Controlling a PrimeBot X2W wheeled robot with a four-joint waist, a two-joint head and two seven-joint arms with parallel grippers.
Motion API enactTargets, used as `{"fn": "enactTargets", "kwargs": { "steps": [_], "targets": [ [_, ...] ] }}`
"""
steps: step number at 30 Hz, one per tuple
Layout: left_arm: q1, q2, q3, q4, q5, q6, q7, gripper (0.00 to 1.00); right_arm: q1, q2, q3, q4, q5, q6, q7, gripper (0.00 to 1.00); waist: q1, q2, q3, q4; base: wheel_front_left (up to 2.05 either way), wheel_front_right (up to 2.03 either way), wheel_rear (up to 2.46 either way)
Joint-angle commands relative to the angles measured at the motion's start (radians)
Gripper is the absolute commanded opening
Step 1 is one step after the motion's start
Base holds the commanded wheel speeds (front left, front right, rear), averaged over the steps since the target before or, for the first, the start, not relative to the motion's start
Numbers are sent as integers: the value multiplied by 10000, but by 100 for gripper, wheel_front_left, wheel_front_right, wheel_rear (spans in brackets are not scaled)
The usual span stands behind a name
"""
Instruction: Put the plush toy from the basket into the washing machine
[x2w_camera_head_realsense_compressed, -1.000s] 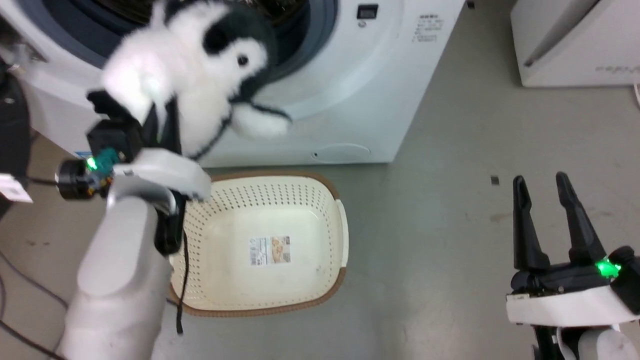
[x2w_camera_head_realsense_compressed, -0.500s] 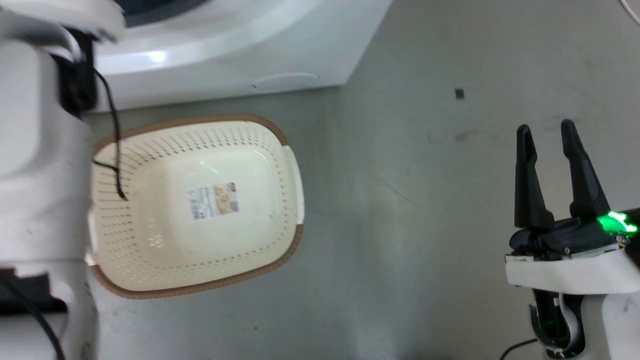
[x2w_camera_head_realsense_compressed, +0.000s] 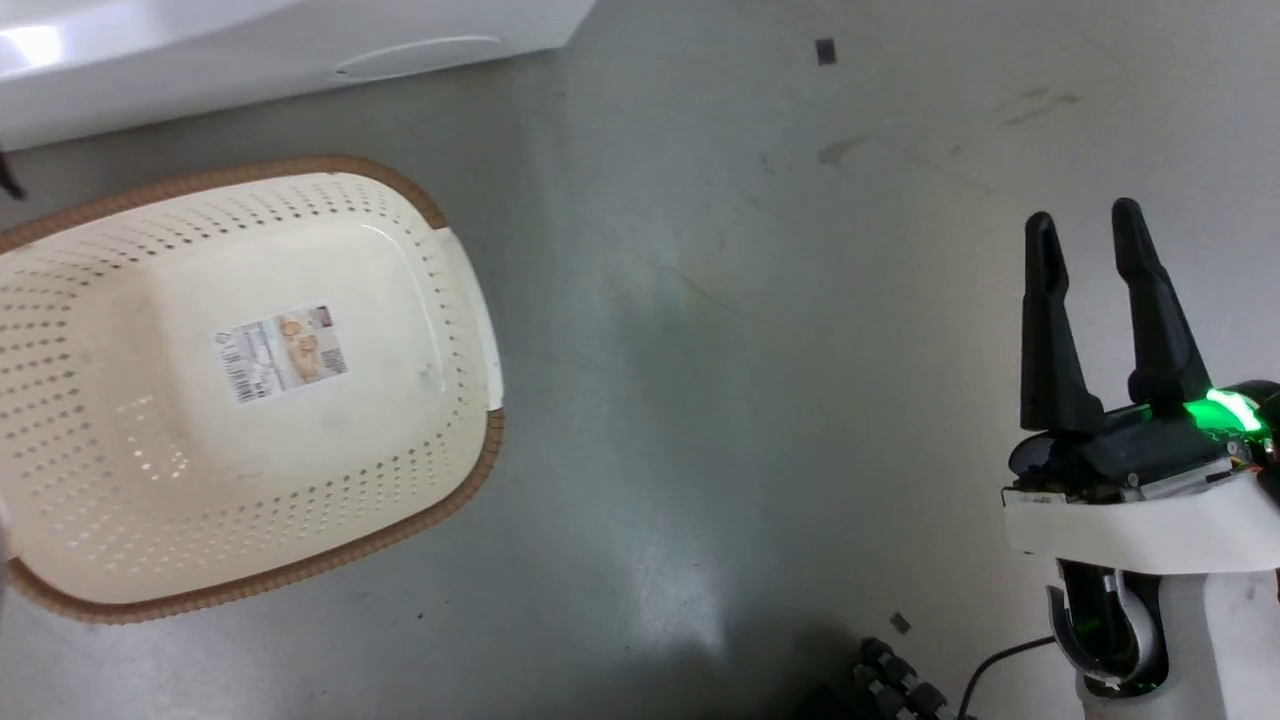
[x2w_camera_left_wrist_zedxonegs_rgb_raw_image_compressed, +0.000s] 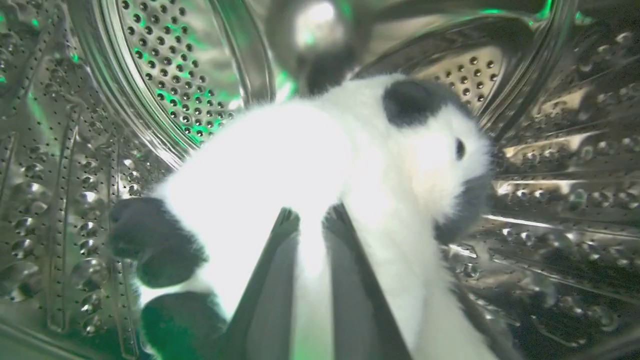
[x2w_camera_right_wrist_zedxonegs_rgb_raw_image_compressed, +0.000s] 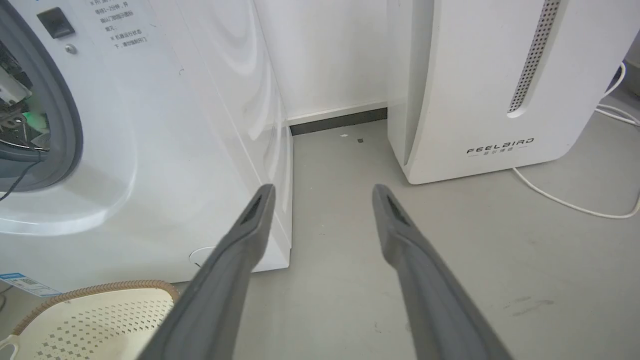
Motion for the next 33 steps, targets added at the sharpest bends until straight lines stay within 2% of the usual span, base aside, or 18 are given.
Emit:
{"fn": "enactTargets", "kwargs": {
  "steps": [1,2,8,14,24,33],
  "targets": [
    [-316,167,-14,-2,57,-14,-60,22,-180,-2,19,-75,124,-7,-44,100,-2,0,198,-191,0,0,0],
    [-450,253,-1,0,100,27,-60,100,-189,-2,10,-90,143,-7,-44,100,-2,0,227,-202,0,0,0],
    [-764,260,-166,692,247,64,-60,100,-208,-2,-80,-66,114,-7,-44,100,-2,0,324,-44,0,0,0],
    [-314,120,-125,1057,183,78,-60,100,-285,-2,-74,23,-5,-7,-44,100,-2,0,-28,144,0,0,0],
    [2176,-556,132,604,27,96,-61,100,22,-2,-129,324,-362,-7,-44,100,-2,0,-1408,715,0,0,0],
    [4907,-1303,226,-956,317,193,-61,100,539,-2,-120,578,-773,-7,-44,100,-2,0,-2959,1303,0,0,0]
  ]
}}
